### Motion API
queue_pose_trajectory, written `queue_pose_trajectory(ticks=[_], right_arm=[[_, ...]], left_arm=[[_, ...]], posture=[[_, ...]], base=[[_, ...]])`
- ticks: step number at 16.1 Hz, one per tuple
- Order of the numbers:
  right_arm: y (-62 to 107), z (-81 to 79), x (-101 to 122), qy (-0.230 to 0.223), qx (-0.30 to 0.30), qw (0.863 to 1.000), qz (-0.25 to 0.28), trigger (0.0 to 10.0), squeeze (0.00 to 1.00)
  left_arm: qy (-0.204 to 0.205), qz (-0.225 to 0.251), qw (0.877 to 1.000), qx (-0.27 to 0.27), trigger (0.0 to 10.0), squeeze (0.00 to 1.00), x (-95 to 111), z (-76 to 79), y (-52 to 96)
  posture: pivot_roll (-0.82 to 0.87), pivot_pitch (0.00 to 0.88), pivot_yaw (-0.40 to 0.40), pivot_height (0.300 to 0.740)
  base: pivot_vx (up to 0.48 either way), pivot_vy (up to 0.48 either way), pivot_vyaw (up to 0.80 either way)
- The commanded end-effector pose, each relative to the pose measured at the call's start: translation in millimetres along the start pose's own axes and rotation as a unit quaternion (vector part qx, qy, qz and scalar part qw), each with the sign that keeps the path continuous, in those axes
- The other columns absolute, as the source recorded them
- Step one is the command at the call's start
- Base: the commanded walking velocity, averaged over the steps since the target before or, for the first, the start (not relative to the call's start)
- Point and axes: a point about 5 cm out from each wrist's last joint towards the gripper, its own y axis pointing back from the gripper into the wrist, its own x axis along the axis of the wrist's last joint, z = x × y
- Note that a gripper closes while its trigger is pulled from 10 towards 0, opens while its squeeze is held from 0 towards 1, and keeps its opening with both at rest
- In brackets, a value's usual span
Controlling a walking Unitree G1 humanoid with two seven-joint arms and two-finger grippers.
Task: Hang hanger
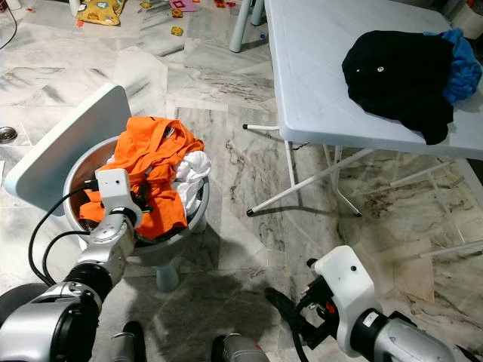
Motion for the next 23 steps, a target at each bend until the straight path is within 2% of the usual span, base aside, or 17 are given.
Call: queue_pose_trajectory(ticks=[1, 2, 4, 7, 10, 11, 12, 13, 14, 15, 21, 23], right_arm=[[1.2, 1.3, -3, 0.0, 0.0, 1.0, -0.01, 10.0, 0.0], [1.1, 1.3, -3, 0.0, 0.0, 1.0, -0.01, 10.0, 0.0], [0.4, 1.6, -3, 0.0, 0.001, 1.0, -0.011, 10.0, 0.0], [-0.9, 1.8, -4, 0.0, 0.004, 1.0, -0.014, 10.0, 0.0], [-2.7, 1.6, -3, 0.001, 0.007, 1.0, -0.013, 10.0, 0.0], [-3.0, 1.7, -3, 0.001, 0.008, 1.0, -0.013, 10.0, 0.0], [-3.2, 1.7, -3, 0.001, 0.009, 1.0, -0.012, 10.0, 0.0], [-3.2, 1.7, -3, 0.002, 0.009, 1.0, -0.012, 10.0, 0.0], [-3.4, 1.7, -3, 0.002, 0.009, 1.0, -0.012, 10.0, 0.0], [-3.6, 1.8, -3, 0.002, 0.01, 1.0, -0.012, 10.0, 0.0], [-6.4, 1.2, -2, 0.006, 0.014, 1.0, -0.008, 10.0, 0.0], [-7.5, 1.0, -2, 0.006, 0.015, 1.0, -0.007, 10.0, 0.0]], left_arm=[[-0.005, -0.015, 1.0, -0.001, 0.0, 0.0, -13, 6.0, 5.2], [-0.005, -0.016, 1.0, 0.001, 0.0, 0.0, -14, 6.5, 5.9], [-0.015, -0.02, 1.0, 0.015, 0.0, 0.0, -30, 13.3, 16.3], [-0.013, -0.023, 0.999, 0.026, 0.0, 0.0, -43, 19.1, 27.2], [-0.029, -0.016, 0.999, 0.021, 0.0, 0.0, -46, 20.4, 31.4], [-0.043, -0.012, 0.999, 0.02, 2.7, 0.0, -44, 20.0, 30.7], [-0.056, -0.004, 0.998, 0.019, 10.0, 0.0, -41, 19.4, 29.6], [-0.064, 0.004, 0.998, 0.022, 10.0, 0.0, -37, 18.3, 28.9], [-0.064, 0.01, 0.998, 0.021, 10.0, 0.08, -35, 18.4, 28.6], [-0.064, 0.015, 0.998, 0.02, 10.0, 1.0, -33, 18.8, 28.4], [-0.073, 0.039, 0.996, 0.012, 10.0, 1.0, -20, 23.1, 29.6], [-0.079, 0.048, 0.995, 0.023, 10.0, 1.0, -15, 19.9, 28.5]], posture=[[-0.44, 0.236, -0.217, 0.74], [-0.44, 0.236, -0.217, 0.74], [-0.44, 0.237, -0.22, 0.74], [-0.43, 0.237, -0.224, 0.74], [-0.43, 0.236, -0.226, 0.74], [-0.43, 0.237, -0.225, 0.74], [-0.43, 0.237, -0.225, 0.74], [-0.43, 0.237, -0.225, 0.74], [-0.42, 0.234, -0.224, 0.74], [-0.42, 0.234, -0.224, 0.74], [-0.42, 0.23, -0.224, 0.74], [-0.42, 0.228, -0.221, 0.74]], base=[[0.0, 0.0, 0.0], [0.0, 0.0, 0.0], [0.0, 0.0, 0.0], [0.0, 0.0, 0.0], [0.0, 0.0, 0.0], [0.0, 0.0, 0.0], [0.0, 0.0, 0.0], [0.0, 0.0, 0.0], [0.0, 0.0, 0.0], [0.0, 0.0, 0.0], [0.0, 0.0, 0.0], [0.0, 0.0, 0.0]])
